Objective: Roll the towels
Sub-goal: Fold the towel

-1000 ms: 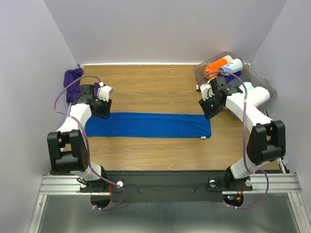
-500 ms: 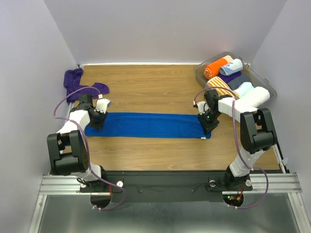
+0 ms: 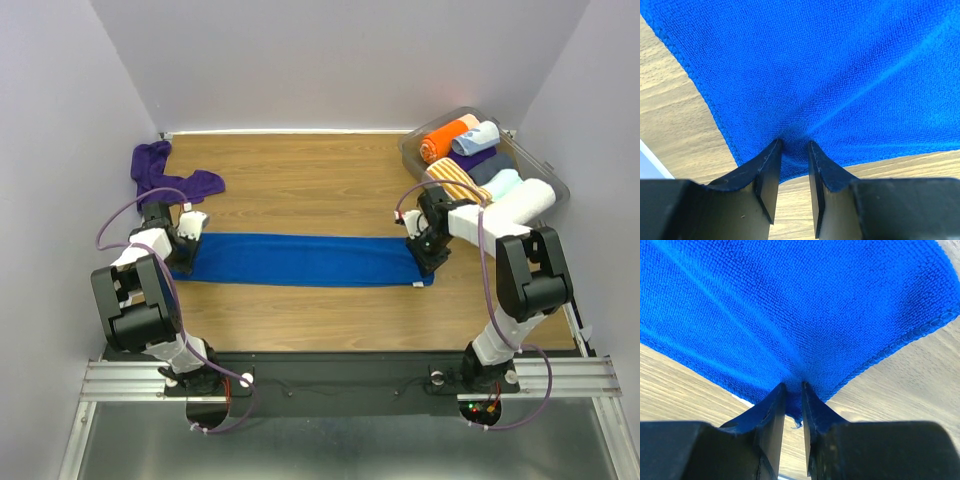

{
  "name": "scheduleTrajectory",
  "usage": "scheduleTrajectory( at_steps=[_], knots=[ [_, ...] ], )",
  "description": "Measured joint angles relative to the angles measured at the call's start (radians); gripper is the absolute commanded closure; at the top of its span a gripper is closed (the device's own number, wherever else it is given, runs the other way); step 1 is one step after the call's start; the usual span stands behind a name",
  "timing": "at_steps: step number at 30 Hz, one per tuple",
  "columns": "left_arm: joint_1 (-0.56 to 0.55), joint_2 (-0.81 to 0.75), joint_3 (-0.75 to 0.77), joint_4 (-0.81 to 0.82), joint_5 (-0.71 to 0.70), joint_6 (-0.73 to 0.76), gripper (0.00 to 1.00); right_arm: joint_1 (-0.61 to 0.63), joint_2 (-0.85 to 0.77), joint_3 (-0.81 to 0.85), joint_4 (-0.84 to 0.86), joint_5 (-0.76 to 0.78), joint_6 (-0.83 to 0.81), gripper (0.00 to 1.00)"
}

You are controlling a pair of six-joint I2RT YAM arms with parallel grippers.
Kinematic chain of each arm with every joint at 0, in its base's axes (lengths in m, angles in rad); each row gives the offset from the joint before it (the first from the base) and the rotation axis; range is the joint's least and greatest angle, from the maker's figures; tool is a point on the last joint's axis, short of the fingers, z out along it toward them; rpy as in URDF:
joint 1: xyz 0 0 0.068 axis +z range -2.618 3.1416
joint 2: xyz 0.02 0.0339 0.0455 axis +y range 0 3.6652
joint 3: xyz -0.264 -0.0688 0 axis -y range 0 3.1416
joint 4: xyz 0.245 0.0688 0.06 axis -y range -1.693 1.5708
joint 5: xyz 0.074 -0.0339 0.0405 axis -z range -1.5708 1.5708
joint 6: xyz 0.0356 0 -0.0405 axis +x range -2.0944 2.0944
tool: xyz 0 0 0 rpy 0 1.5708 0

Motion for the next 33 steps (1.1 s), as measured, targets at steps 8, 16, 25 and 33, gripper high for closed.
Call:
scheduleTrajectory(
  at_steps=[8,16,25,33],
  knots=[
    [0.009,-0.024,0.0,-0.039,0.035,0.041,0.53,-0.001,-0.029,-0.009,-0.019,0.002,-0.045,0.64],
    [-0.026,-0.177,0.051,-0.147,0.166,0.053,0.52,-0.008,-0.135,0.101,-0.097,-0.05,0.066,0.56],
    [-0.051,-0.237,0.084,-0.152,0.243,-0.003,0.52,-0.008,-0.162,0.06,-0.03,0.082,0.351,0.55],
    [-0.051,-0.264,0.114,-0.156,0.276,-0.025,0.51,-0.01,-0.144,-0.036,0.066,0.183,0.454,0.59]
  ],
)
